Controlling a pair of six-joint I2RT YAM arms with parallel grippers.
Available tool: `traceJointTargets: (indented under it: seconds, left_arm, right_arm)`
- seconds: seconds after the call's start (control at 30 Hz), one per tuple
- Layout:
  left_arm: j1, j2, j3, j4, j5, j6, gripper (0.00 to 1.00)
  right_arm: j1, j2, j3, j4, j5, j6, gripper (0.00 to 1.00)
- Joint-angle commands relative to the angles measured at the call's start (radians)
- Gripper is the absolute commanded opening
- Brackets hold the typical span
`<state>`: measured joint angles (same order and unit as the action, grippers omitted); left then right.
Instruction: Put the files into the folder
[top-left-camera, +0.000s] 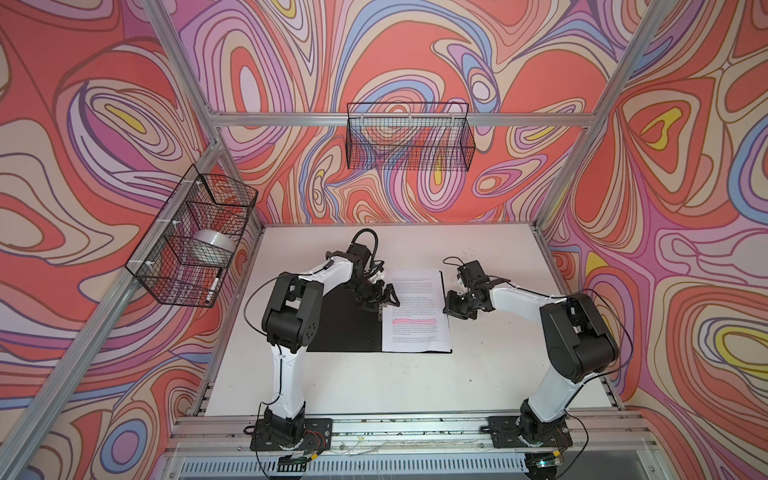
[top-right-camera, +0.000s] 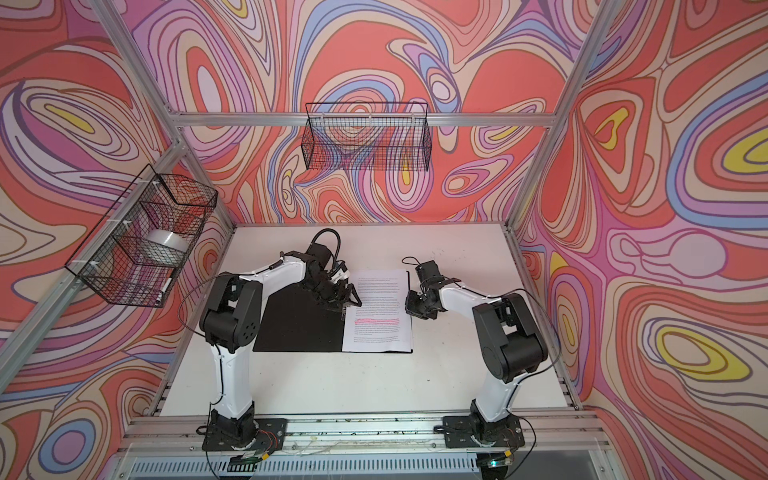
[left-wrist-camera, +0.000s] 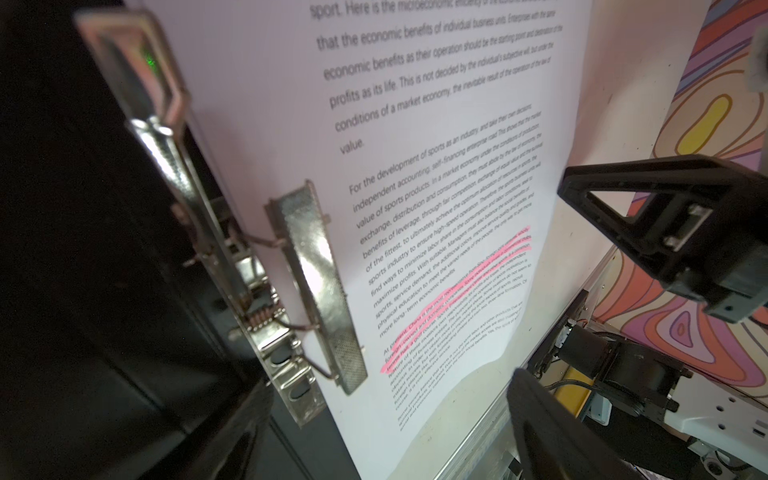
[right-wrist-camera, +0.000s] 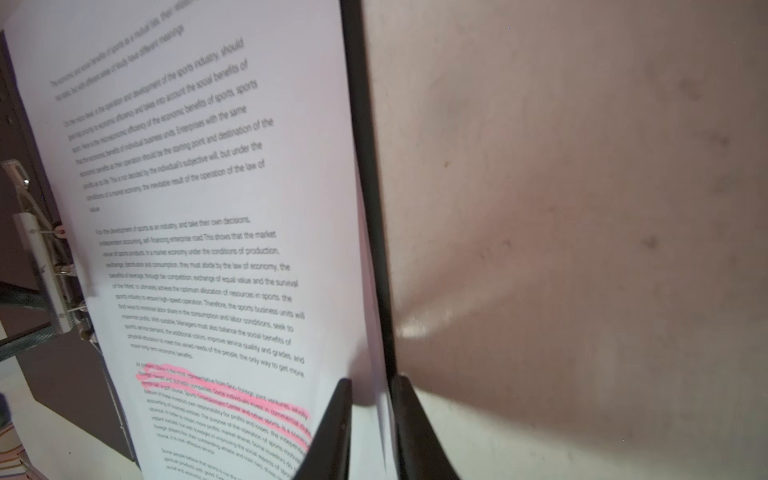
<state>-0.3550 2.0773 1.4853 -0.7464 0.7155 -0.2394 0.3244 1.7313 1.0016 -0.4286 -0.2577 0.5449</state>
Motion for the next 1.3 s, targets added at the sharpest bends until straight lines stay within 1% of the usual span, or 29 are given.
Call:
traceJointTargets:
  seconds: [0.0,0.1,0.23,0.33,0.53,0.77,0.93,1.0,1.27]
  left_arm:
    - [-0.007,-0.015,0.026,-0.057,-0.001,0.020,0.89]
    - [-0.006,-0.029,0.021,-0.067,-0.014,0.033,0.89]
    - [-0.005,-0.029,0.021,-0.086,-0.013,0.048,0.89]
    - [-0.004,-0.029,0.014,-0.087,-0.011,0.047,0.89]
    - [-0.004,-0.028,0.007,-0.082,-0.003,0.045,0.89]
    - [-0.004,-0.029,0.000,-0.079,-0.002,0.045,0.89]
    - [-0.004,-0.029,-0.002,-0.079,-0.002,0.045,0.89]
    - [-0.003,-0.029,-0.002,-0.080,-0.003,0.046,0.89]
    - [-0.003,-0.031,-0.007,-0.080,-0.003,0.048,0.89]
  right_arm:
    - [0.007,-0.092,-0.014,-0.036,0.034,0.014,0.21]
    - [0.007,-0.146,-0.049,-0.056,0.023,0.034,0.22]
    - [0.011,-0.196,-0.123,-0.047,-0.037,0.066,0.22]
    - [0.016,-0.230,-0.173,-0.044,-0.050,0.085,0.22]
    - [0.037,-0.228,-0.220,-0.032,-0.101,0.104,0.22]
    - [0.086,-0.194,-0.228,-0.028,-0.090,0.123,0.23]
    - [0.113,-0.165,-0.203,-0.056,-0.046,0.119,0.23]
    - [0.124,-0.160,-0.187,-0.082,-0.011,0.115,0.23]
    - [0.133,-0.219,-0.164,-0.124,0.067,0.120,0.25]
